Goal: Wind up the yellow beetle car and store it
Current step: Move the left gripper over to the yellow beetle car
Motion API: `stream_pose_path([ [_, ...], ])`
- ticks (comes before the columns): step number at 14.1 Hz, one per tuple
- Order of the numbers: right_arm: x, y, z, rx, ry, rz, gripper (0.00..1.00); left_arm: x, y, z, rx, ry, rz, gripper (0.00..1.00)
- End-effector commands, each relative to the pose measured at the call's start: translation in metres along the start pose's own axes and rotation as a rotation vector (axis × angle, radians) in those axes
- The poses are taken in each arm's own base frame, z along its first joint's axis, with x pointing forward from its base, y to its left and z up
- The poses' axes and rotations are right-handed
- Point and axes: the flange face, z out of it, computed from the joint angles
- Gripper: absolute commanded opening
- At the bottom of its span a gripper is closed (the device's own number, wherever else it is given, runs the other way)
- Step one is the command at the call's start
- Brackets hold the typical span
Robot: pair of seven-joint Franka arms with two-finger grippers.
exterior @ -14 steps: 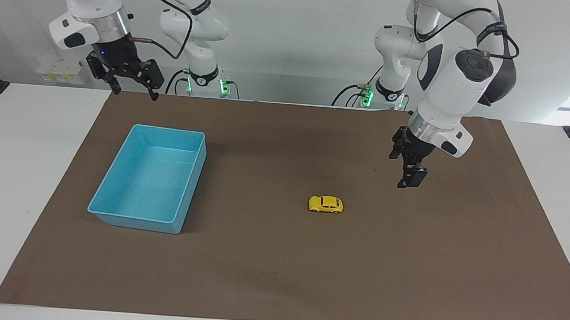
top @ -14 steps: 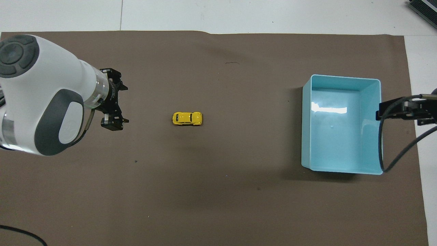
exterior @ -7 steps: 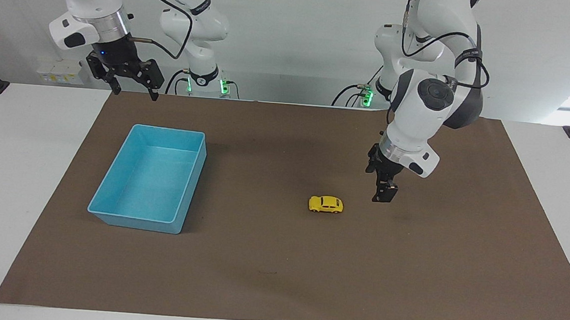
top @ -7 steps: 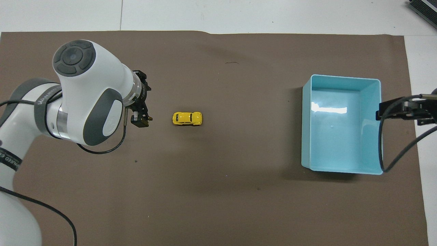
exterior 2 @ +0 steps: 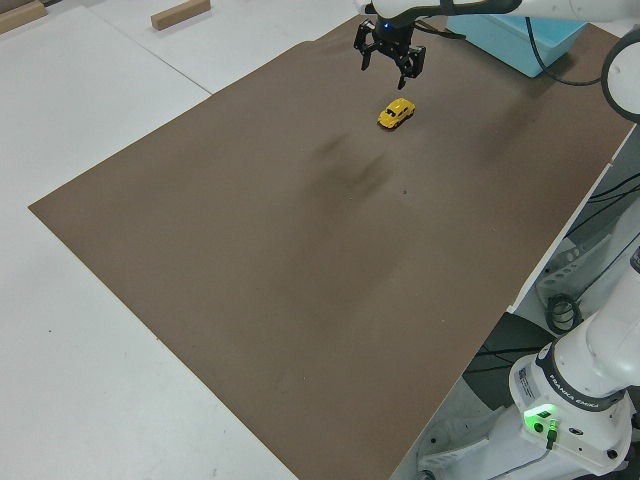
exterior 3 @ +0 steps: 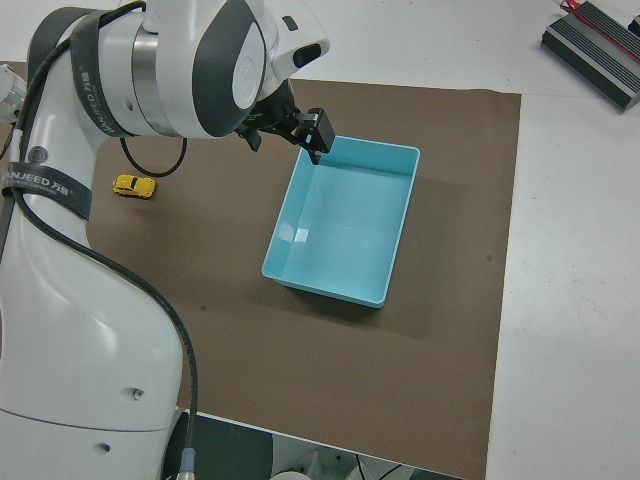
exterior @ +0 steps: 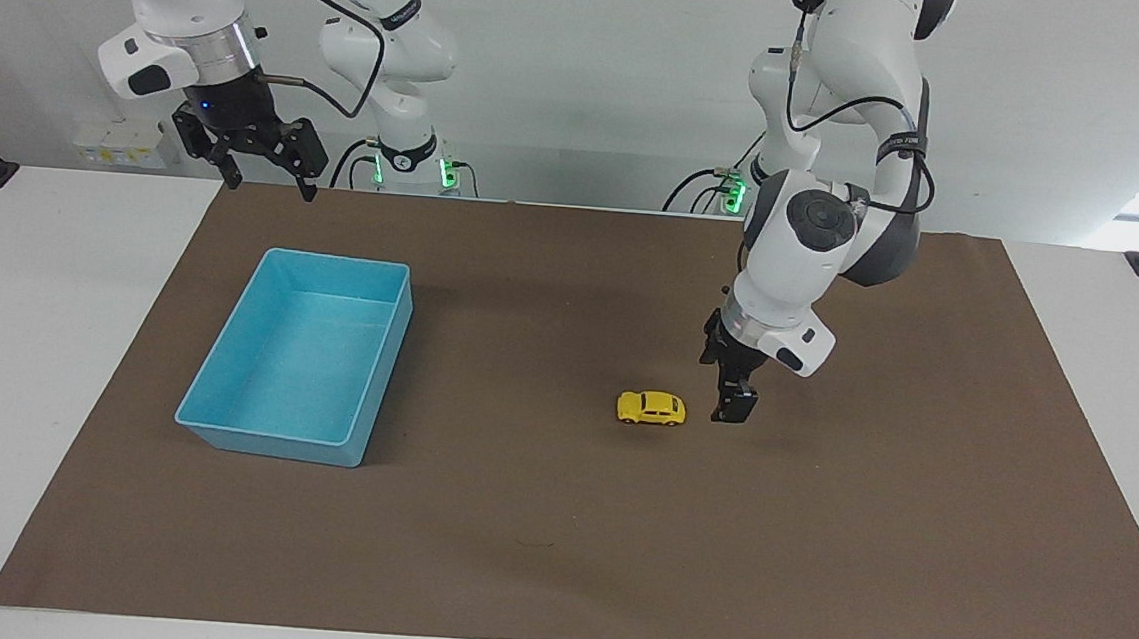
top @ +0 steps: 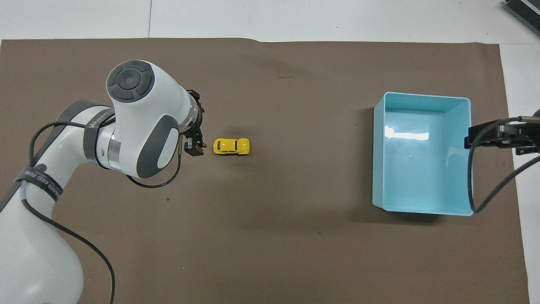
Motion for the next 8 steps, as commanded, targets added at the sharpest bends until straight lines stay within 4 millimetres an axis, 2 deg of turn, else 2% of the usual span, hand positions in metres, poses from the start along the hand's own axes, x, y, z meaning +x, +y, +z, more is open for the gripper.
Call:
stream_pose_path([
  [1,-0.004,0.002,-0.002,0.016,-0.003,-0.016,1.0,-0.016,-0.001,0.018,-0.015,-0.014,-0.017,1.0],
  [5,-0.004,0.002,-0.002,0.017,-0.003,-0.016,1.0,-0.015,-0.009,0.036,-0.003,-0.008,-0.027,1.0],
  [6,-0.004,0.002,-0.002,0.016,-0.003,-0.016,1.0,-0.023,-0.014,0.042,-0.003,-0.009,-0.023,1.0],
  [8,-0.004,0.002,-0.002,0.017,-0.003,-0.016,1.0,-0.025,-0.016,0.055,0.004,-0.006,-0.043,1.0],
])
